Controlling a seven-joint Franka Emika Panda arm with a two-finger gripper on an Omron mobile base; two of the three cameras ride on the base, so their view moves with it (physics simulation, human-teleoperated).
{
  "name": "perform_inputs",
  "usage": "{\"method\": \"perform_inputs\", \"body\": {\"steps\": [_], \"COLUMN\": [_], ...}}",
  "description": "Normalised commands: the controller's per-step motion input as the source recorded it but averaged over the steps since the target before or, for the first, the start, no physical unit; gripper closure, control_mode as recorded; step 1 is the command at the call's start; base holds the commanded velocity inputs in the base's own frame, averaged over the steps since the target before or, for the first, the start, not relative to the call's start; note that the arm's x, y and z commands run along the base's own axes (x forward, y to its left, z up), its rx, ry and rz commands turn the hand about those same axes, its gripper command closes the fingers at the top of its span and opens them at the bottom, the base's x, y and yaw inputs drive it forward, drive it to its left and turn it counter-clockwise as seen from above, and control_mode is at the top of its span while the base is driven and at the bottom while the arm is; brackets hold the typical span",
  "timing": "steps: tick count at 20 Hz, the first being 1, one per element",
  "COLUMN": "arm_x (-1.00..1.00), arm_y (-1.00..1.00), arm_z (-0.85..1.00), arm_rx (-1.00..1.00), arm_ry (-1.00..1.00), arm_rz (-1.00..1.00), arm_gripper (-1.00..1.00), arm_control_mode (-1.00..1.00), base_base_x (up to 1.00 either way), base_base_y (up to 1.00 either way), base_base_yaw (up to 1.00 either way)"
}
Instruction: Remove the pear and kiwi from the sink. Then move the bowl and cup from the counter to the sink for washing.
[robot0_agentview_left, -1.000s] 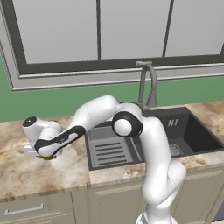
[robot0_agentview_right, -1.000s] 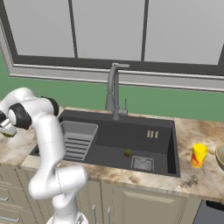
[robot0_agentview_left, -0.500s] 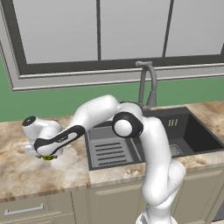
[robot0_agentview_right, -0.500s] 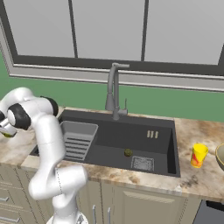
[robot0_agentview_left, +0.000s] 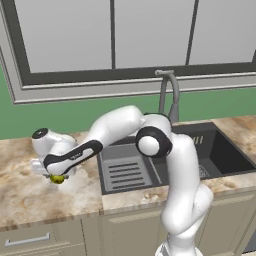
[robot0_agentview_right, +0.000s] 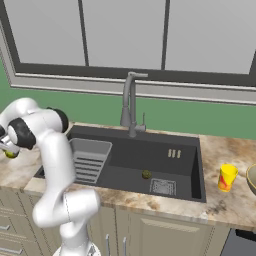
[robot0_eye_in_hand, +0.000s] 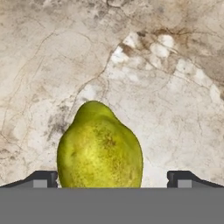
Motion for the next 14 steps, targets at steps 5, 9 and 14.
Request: {"method": "perform_inputs", "body": {"steps": [5,9,14], "arm_x": [-0.11,-0.15,-0.14], "arm_y": [-0.24,-0.25,-0.22], "arm_z": [0.3,0.34,0.33], "arm_rx": [0.09,0.08,0.06], "arm_ry": [-0.01,-0.06,-0.06], "arm_rz": [0.0,-0.01,0.0], "arm_gripper": [-1.0,-1.0,-1.0], "arm_control_mode": [-1.0,-1.0,-1.0], "base_base_x": [0.0,0.0,0.0], "base_base_y": [0.0,0.0,0.0], "base_base_yaw": [0.0,0.0,0.0]}}
